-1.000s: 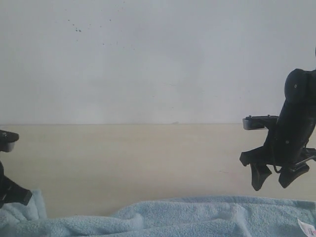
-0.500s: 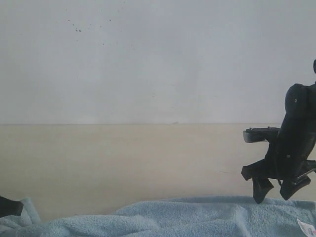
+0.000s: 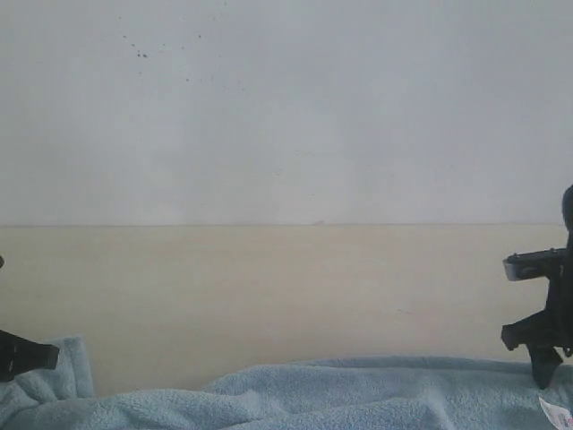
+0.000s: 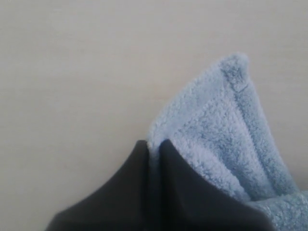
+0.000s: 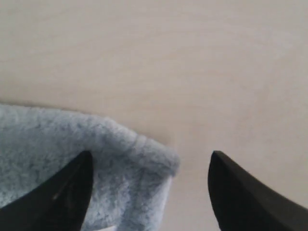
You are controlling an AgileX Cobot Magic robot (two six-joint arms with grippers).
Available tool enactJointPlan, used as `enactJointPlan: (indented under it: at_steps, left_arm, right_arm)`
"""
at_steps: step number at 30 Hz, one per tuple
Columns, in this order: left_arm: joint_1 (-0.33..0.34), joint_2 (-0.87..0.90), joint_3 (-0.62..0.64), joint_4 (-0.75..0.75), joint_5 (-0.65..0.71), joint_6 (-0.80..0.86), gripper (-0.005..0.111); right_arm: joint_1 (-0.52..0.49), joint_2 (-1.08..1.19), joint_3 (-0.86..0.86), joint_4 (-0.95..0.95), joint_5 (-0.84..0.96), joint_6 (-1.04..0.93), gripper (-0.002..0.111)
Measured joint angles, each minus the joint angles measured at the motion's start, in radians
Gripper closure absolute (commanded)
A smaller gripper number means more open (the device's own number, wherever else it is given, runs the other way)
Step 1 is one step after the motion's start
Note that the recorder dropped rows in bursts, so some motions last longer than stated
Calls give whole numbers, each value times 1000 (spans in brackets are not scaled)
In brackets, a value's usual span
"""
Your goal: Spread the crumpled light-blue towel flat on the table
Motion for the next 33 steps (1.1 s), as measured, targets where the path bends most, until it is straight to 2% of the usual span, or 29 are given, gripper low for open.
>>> enactJointPlan:
  at_steps: [6, 8, 15, 16, 27, 30, 33]
  left_arm:
    - [0, 0, 0, 0, -17, -2, 103]
    - [0, 0, 0, 0, -22, -2, 103]
    - [0, 0, 0, 0, -26, -2, 103]
    - [0, 0, 0, 0, -26, -2, 103]
    - [0, -50, 0, -29, -45, -2, 103]
    - [7, -114, 2, -22, -124, 12, 103]
    - [27, -168, 2, 26, -292, 76, 103]
  right_arm:
    - [-66, 0, 2, 203, -36, -168, 44]
    - [-68, 0, 2, 252, -44, -209, 51]
    - [-68, 0, 2, 280, -45, -234, 104]
    - [-68, 0, 2, 280, -40, -234, 108]
    - [-69, -18, 4, 277, -23, -228, 108]
    - [-78, -74, 6, 244, -65, -184, 108]
    - [-117, -180, 6, 173, -152, -105, 108]
